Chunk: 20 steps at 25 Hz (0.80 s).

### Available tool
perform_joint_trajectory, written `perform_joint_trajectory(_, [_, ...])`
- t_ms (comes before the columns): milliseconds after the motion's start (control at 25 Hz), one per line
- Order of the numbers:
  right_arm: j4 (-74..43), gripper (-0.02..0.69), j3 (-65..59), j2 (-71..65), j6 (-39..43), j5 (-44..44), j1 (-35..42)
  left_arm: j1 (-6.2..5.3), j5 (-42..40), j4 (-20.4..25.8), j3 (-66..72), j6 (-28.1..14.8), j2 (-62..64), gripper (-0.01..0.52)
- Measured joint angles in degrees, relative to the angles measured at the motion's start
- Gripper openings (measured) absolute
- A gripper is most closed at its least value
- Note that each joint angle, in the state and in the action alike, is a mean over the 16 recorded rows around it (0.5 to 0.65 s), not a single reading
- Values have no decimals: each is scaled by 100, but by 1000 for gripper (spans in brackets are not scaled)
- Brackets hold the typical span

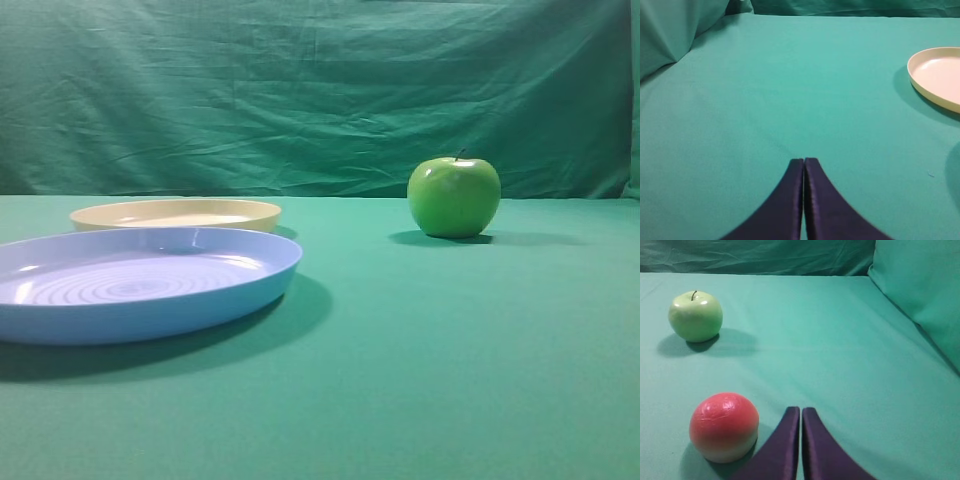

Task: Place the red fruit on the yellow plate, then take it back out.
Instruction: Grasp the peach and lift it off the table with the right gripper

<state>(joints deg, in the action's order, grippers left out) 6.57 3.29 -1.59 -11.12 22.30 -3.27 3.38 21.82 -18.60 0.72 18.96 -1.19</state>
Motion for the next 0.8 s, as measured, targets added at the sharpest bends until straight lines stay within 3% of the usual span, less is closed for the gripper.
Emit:
perform_joint_trajectory(320, [18, 0, 1469, -1094, -106, 751, -241, 0, 0, 0, 0, -5, 0, 0])
perform_joint_trajectory(800, [229, 0, 3737, -3437, -104, 3850, -549, 0, 0, 0, 0, -6, 0, 0])
